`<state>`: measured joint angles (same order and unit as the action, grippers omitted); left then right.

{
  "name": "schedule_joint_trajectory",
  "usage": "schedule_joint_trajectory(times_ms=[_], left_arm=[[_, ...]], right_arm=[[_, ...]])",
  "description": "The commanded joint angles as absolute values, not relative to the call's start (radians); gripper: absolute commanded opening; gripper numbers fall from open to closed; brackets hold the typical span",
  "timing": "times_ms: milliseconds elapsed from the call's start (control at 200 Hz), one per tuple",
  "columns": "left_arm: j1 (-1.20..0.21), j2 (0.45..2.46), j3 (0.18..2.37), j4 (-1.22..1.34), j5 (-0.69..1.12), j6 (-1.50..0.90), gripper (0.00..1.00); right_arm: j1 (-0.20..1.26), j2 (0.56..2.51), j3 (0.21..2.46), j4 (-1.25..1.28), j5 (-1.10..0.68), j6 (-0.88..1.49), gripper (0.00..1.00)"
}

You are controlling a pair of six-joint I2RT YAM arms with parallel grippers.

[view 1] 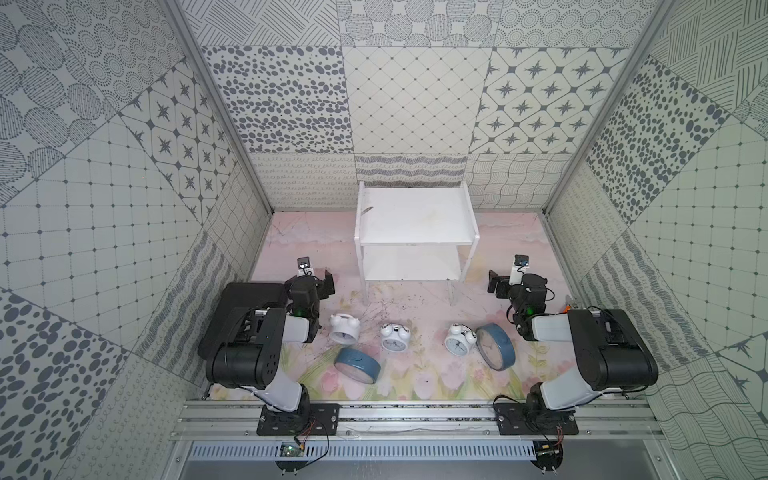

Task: Place the alarm clocks on the shelf by style
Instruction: Pick up the alarm from the center of the board.

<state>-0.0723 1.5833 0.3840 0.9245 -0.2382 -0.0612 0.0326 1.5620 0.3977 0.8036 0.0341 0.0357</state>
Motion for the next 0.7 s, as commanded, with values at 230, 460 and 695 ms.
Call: schedule_joint_trajectory(times_ms=[230,460,695], left_arm=[[-0.072,1.589,0.391,0.919,-0.221,-0.061,1.00],[-0.062,1.588,0.393,0.911,-0.204,-0.068,0.99],[-0.112,1.327,0.469,0.574,-0.580,-0.161,0.99]], right_arm=[[0.037,1.554,0.414,0.831,0.032,0.027,0.99],[0.038,1.544,0.425,0.833,0.086,0.048,0.99],[0.040,1.070,0.771,-0.108,0.277,0.397,0.99]])
